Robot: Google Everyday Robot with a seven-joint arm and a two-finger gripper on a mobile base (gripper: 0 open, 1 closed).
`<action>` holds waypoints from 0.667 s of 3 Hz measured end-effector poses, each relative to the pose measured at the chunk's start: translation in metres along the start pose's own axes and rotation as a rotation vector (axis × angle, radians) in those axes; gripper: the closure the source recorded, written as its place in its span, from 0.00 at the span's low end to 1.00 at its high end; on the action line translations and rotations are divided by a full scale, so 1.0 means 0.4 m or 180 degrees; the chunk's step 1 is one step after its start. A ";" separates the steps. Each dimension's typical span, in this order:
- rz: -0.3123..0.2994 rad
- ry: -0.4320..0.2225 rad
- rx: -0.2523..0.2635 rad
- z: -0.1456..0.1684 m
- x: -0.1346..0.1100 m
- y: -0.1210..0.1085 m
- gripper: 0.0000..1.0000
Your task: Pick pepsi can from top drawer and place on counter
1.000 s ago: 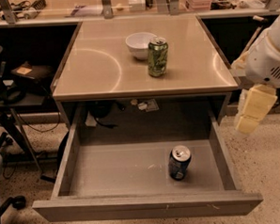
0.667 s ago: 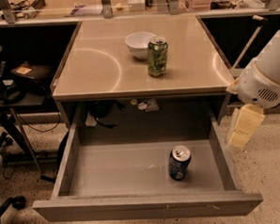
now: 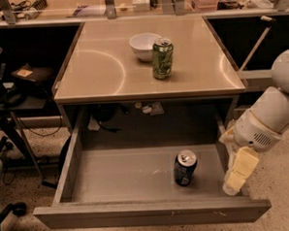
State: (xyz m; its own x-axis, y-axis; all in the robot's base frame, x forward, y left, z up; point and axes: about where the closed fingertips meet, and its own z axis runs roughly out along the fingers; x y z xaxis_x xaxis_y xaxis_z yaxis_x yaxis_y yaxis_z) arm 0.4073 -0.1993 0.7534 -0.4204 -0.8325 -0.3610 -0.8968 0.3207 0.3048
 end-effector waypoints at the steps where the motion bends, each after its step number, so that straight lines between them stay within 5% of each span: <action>1: 0.0018 -0.0119 -0.0052 0.000 -0.026 0.009 0.00; 2: -0.0034 -0.0343 -0.0359 0.045 0.010 0.017 0.00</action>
Offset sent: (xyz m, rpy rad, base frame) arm -0.0247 0.0272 -0.0315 0.5475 0.2018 0.0238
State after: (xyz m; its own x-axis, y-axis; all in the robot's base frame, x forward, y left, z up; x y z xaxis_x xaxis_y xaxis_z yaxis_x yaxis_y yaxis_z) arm 0.3972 -0.1925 0.7382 -0.4288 -0.7802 -0.4555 -0.8827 0.2544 0.3952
